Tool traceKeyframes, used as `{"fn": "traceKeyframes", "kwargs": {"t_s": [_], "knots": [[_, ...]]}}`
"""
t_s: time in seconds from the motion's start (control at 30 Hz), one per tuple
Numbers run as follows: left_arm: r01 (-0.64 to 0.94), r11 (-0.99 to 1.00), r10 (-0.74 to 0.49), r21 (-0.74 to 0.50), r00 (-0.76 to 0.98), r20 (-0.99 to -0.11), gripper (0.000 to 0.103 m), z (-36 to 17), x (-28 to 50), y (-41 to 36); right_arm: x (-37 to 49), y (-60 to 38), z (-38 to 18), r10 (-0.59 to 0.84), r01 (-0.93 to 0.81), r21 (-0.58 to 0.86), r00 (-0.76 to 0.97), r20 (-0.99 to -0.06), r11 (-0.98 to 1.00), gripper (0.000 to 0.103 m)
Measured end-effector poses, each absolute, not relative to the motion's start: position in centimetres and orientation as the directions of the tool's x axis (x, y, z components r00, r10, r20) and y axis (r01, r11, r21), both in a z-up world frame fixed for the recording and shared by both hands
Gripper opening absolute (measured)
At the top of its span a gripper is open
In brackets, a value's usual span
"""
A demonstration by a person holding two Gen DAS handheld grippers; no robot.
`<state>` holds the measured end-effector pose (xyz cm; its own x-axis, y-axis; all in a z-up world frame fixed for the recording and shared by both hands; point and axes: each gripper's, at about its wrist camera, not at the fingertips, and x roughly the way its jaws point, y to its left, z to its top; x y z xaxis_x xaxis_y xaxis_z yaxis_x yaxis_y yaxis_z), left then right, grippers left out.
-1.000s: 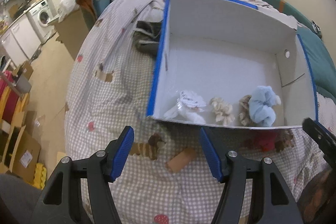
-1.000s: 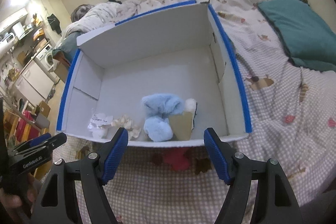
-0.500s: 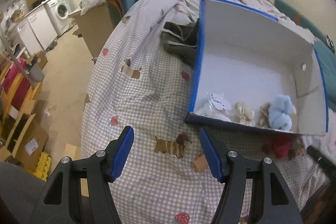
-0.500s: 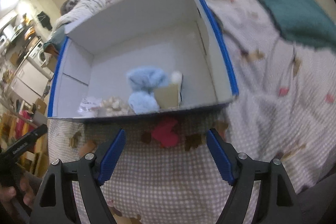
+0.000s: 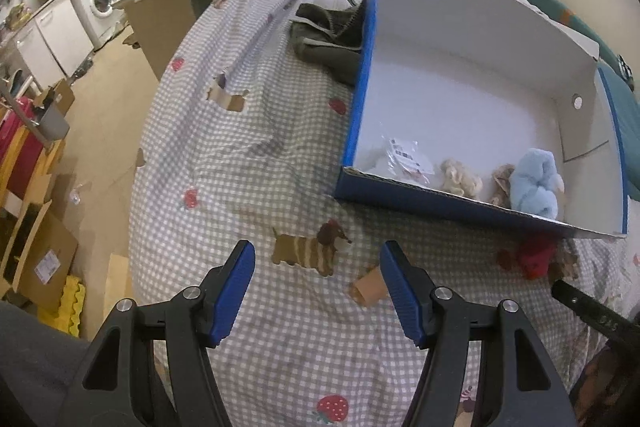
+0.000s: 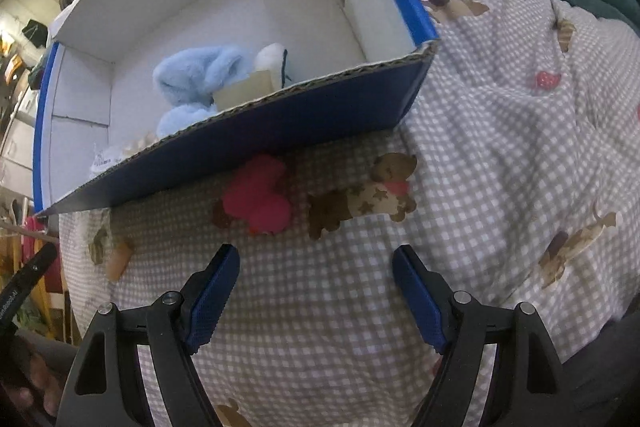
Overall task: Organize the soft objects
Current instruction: 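Grasp the tan cardboard tube with the left gripper while the right gripper grasps the pink rubber duck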
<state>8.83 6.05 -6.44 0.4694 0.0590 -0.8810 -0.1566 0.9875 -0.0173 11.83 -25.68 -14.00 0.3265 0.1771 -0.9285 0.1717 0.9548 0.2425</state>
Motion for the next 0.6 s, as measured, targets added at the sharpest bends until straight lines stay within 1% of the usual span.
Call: {"fn": "traceKeyframes", "kwargs": {"t_s": [0.13,0.33,0.43,0.6], "knots": [[-0.165,0.986,0.041,-0.036,0.439,-0.898,0.062,-7.2,9.1,6.3,12.4,-23.9,-14.3,0.142,0.135,0.196,0.328,-0.934,0.971,0.084],[-0.151,0.987,0.01,-0.053,0.39,-0.921,0.062,-8.6,9.4,5.6,14.0,-20.8,-14.4,0.086,0.021,0.101,0.374,-0.924,0.995,0.084],[-0.137,0.989,0.003,-0.052,0.375,-0.927,0.062,-9.0,9.6,5.2,14.5,-19.3,-15.0,0.081,-0.02,0.079,0.362,-0.929,0.997,0.084],[-0.124,0.991,-0.001,-0.047,0.346,-0.938,0.062,-9.8,10.0,4.7,15.6,-17.5,-16.3,0.073,-0.038,0.063,0.349,-0.934,0.997,0.084]]}}
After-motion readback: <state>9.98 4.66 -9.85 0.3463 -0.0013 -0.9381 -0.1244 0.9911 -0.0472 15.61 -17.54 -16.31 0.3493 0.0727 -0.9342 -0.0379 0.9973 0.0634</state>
